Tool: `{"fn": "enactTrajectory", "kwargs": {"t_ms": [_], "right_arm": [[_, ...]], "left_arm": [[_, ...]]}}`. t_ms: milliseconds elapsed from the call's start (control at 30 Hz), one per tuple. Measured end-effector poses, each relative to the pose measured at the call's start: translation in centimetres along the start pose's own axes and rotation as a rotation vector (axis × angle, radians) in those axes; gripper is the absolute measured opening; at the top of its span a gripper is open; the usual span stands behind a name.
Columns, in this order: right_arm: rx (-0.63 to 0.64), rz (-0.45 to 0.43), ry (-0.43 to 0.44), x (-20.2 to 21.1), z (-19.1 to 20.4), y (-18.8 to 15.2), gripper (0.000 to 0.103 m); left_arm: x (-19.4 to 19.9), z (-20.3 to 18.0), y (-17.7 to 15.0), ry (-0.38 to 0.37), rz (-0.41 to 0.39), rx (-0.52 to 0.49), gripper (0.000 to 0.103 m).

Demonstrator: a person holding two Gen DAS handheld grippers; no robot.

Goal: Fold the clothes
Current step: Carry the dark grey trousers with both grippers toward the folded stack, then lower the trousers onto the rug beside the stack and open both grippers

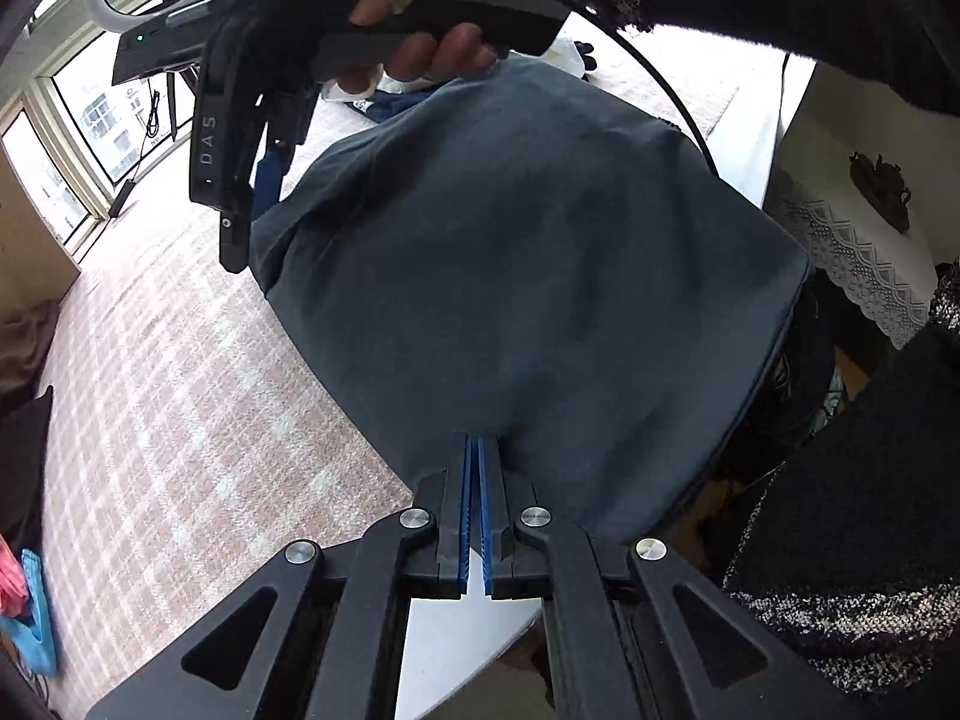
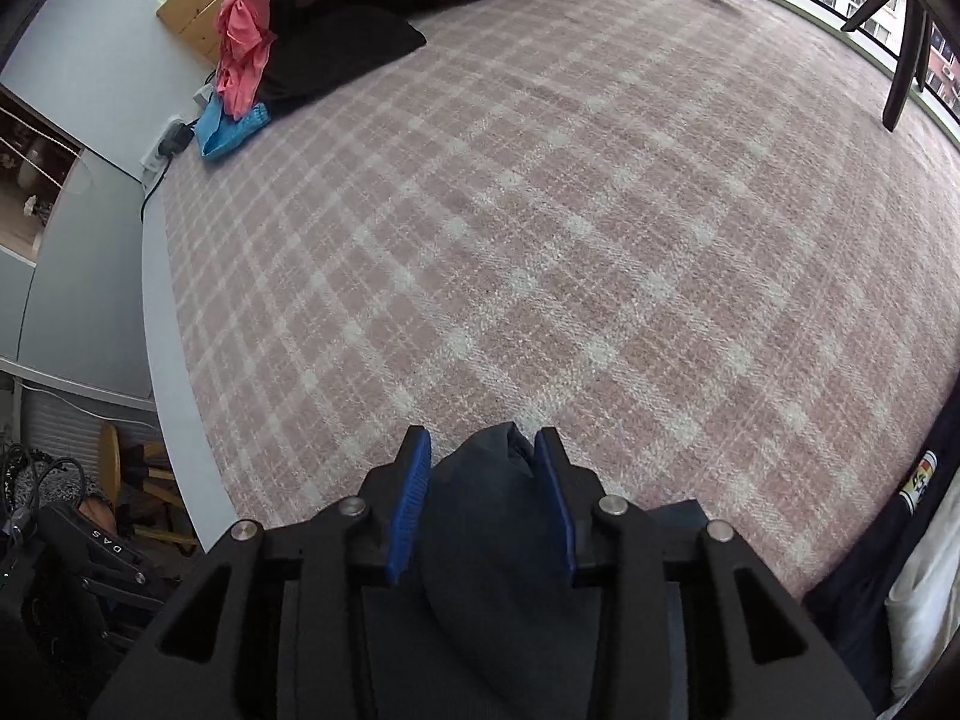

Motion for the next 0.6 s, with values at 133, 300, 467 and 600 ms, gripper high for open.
{"fn": "enactTrajectory", "kwargs": {"t_ms": [133,300,467,600], "right_arm": [[0.002,0.076,0.004,-1.5,-0.3,-0.3,0.006],[-0.119,-0.095,0.115,1.5,-2.6,0.3,0.002],[-0.18,-0.116,0.117,1.9,-3.7,-0.7,0.003],[-0.197,-0.258,0.072,7.5,-2.3,-3.5,0.024]], "left_arm": [[-0.9,-1.0,-0.2,-0.03,0.016,-0.014,0.0],[-1.1,-1.0,-0.4,-0.064,0.001,0.026,0.0],[-0.9,-0.5,-0.4,-0.1,0.019,0.05,0.0],[1.1,-0.2,-1.3,-0.156,0.042,0.036,0.0]]}}
Point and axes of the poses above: each gripper's, at about its wrist camera, not at the fingertips, and x roughly against the way its jaws point, z to its left, y to its top, the point moved 5 cm from there along -x, roughly the way its jaws point, and after that the axes turned 12 degrees about y, right-handed, at the moved point
